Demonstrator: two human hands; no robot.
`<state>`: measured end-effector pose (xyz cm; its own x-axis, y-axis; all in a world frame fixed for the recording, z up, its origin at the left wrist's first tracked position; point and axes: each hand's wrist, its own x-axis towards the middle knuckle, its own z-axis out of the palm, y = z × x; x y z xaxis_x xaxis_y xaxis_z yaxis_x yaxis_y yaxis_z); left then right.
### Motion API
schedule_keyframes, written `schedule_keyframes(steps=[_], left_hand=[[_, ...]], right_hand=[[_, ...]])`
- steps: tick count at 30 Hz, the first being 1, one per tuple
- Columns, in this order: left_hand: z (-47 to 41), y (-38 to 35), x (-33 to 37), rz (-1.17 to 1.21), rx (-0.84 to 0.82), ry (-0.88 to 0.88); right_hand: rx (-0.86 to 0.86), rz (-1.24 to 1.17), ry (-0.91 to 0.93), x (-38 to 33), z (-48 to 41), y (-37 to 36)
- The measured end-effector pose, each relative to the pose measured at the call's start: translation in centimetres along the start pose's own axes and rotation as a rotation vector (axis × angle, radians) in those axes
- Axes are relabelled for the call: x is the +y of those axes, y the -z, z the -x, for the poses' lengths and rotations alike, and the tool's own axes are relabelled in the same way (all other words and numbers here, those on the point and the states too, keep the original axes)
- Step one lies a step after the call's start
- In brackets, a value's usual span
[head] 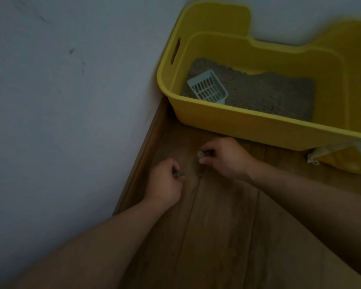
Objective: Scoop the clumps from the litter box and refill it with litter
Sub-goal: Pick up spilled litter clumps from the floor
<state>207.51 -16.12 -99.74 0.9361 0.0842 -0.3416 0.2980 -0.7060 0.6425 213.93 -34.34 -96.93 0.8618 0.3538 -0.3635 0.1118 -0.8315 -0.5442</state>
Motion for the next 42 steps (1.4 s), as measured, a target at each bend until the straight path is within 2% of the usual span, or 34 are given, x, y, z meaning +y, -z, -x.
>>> schedule_keyframes(steps=[9, 16, 21, 30, 42], left_hand=[[-0.5, -0.5, 2.5, -0.076, -0.114, -0.01], [-1.4, -0.9, 1.8, -0.095, -0.152, -0.008], [-2.0, -1.4, 1.3, -0.064, -0.149, 0.003], [-2.2, -1.6, 1.1, -0.022, -0.19, -0.008], [-1.0, -2.1, 1.9, 0.164, -0.218, 0.189]], right_hand=[[-0.052, -0.024, -0.128, 2.6, 2.6, 0.1], [-0.039, -0.054, -0.053, 1.0, 1.1, -1.4], [-0.118, 0.011, -0.004, 1.0, 0.5, -2.1], [-0.097, -0.058, -0.067, 1.5, 0.3, -3.1], [-0.001, -0.205, -0.117, 1.6, 1.6, -3.8]])
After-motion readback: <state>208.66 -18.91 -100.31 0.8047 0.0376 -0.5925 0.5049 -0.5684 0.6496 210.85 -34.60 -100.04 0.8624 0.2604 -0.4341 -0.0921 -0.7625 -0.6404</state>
